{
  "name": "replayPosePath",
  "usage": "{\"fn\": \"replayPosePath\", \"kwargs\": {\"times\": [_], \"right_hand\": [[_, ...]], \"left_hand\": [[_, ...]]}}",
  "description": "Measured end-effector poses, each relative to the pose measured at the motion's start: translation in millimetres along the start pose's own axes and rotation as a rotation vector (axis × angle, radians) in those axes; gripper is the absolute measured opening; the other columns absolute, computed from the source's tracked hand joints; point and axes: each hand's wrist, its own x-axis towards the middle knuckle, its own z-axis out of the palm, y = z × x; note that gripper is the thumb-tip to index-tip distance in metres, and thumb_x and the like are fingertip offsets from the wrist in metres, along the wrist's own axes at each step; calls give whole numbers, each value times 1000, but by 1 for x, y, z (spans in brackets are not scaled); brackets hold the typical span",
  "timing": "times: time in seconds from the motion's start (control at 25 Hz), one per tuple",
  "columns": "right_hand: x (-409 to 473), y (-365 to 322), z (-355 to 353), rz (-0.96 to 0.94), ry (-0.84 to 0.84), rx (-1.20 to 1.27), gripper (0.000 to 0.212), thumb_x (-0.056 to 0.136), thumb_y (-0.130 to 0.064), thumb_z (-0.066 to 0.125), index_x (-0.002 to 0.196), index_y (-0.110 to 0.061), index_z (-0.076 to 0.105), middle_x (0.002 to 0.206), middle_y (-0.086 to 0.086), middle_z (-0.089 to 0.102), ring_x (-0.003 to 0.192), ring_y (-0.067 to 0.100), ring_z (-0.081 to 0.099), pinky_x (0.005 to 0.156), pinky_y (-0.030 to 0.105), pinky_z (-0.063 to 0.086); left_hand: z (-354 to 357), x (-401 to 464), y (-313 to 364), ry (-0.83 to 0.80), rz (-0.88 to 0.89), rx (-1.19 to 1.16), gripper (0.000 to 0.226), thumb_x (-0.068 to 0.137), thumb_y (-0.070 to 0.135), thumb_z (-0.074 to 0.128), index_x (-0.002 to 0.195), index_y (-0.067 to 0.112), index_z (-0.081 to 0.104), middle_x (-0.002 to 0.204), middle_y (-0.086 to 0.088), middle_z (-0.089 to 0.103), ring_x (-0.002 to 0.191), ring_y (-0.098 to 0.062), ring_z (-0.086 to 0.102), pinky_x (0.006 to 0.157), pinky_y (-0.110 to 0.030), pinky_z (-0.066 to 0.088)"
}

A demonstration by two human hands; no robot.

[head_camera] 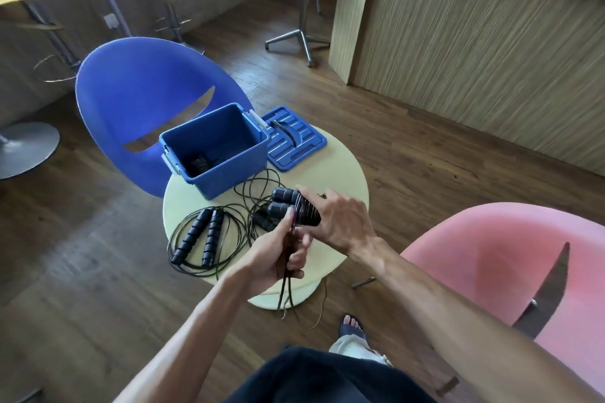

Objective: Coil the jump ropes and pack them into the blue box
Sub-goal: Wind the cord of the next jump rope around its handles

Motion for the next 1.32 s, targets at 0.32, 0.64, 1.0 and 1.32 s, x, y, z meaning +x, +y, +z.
{"fn": "replayPosePath", "kwargs": {"times": [0.32, 0.64, 1.0, 1.32], "right_hand": [[6, 9, -3, 135, -350, -60, 75, 81, -80, 53, 126, -20, 50, 93, 9, 67, 79, 29, 68, 60, 32, 44], [10, 0, 2, 168, -508, -8, 51, 80, -53, 72, 95, -23, 35, 75, 0, 54, 75, 28, 65, 62, 32, 38], [12, -3, -11, 194, -409, 117, 43, 81, -57, 65, 100, -23, 46, 70, -3, 56, 63, 25, 60, 58, 29, 36], [5, -1, -10, 199, -419, 248, 45, 81, -53, 67, 115, -27, 53, 85, -1, 70, 71, 23, 65, 58, 27, 39]], "left_hand": [[20, -5, -5, 315, 251, 358, 39, 104, 37, 36, 80, 10, 53, 46, 6, 33, 42, -10, 26, 42, -24, 20], [20, -8, -12, 417, 191, 477, 40, 104, 32, 36, 73, 13, 54, 45, 4, 41, 41, -12, 31, 40, -21, 24], [24, -21, -6, 306, 281, 476, 38, 105, 32, 31, 76, 13, 47, 47, 3, 35, 39, -10, 26, 41, -25, 19], [4, -17, -27, 261, 320, 515, 38, 105, 31, 32, 74, 12, 44, 47, 3, 34, 40, -10, 26, 38, -21, 22]]}}
